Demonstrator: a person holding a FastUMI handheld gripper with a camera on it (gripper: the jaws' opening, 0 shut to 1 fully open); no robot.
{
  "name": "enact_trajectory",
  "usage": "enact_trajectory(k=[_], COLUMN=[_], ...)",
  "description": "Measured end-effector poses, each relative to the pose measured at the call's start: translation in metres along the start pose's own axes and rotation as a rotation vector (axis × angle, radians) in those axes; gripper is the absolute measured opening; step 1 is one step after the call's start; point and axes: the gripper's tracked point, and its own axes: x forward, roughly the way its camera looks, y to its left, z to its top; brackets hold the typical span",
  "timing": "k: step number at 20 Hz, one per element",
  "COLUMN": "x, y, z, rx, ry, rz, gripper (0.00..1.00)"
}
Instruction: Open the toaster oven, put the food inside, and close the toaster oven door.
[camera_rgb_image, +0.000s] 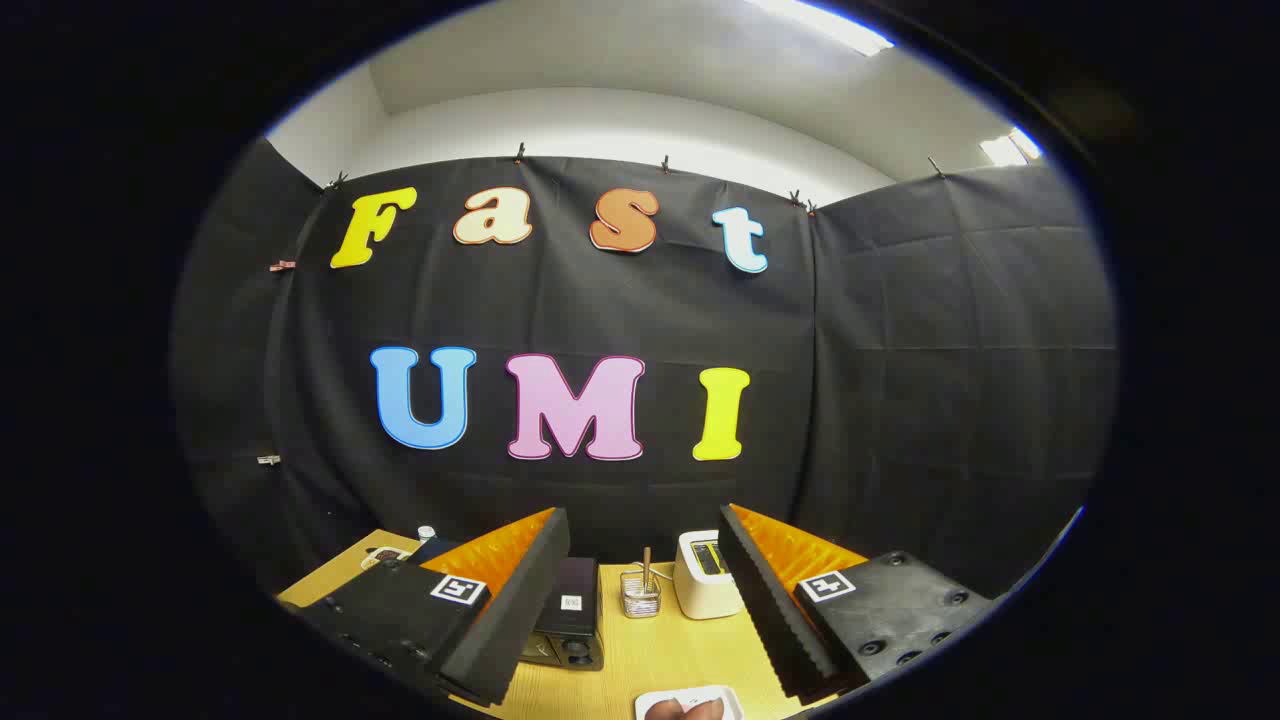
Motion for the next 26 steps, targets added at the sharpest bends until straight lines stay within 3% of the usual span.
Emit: enact_trajectory(k=[18, 26], x=[0.009, 0.016], y=[-0.006, 0.044], z=[-0.011, -0.040], rx=[-0.007, 0.041], ry=[0.026, 0.056], rz=[-0.007, 0.045], gripper=[0.97, 0.97])
